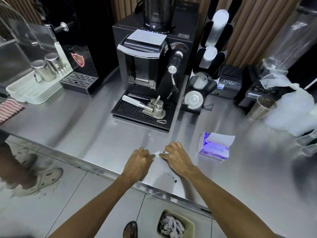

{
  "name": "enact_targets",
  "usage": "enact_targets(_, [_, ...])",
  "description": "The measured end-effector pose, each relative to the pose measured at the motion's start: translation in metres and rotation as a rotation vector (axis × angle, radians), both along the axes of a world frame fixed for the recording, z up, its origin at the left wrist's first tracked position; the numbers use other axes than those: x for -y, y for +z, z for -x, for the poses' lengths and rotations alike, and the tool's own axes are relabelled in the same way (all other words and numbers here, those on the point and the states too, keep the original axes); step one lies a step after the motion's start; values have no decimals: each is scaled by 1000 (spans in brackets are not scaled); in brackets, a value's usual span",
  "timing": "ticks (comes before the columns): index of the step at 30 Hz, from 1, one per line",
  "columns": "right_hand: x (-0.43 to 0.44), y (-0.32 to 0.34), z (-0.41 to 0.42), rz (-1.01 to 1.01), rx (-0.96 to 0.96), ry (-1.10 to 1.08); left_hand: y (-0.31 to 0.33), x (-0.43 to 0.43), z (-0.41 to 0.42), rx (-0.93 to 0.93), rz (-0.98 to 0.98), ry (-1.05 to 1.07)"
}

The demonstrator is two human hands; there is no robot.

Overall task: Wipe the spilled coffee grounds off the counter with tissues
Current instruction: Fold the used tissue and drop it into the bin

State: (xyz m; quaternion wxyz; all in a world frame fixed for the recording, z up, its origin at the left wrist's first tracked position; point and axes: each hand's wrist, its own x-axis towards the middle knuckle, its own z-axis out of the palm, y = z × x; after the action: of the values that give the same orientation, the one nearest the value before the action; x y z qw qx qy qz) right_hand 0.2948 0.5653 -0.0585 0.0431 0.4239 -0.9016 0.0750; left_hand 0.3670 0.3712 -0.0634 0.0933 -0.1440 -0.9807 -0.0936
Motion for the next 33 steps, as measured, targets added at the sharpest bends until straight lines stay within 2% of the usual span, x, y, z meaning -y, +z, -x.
enact_targets(7, [-32, -2, -16, -69, -38, 42, -18, -37, -19, 36, 21, -17])
enact_targets(17, [-72, -2, -62, -74, 5, -41, -19, -73, -47, 54, -44, -54])
enact_targets(22, [-71, -1, -83, -66, 23, -138, -12, -81, -54, 147, -68, -43])
enact_targets(27, [-59, 19, -97, -113, 195, -248, -5, -84, -49, 297, -128, 12])
enact_targets(33, [-55, 27, -81, -211, 284, -224, 14, -80, -37, 525, -220, 43])
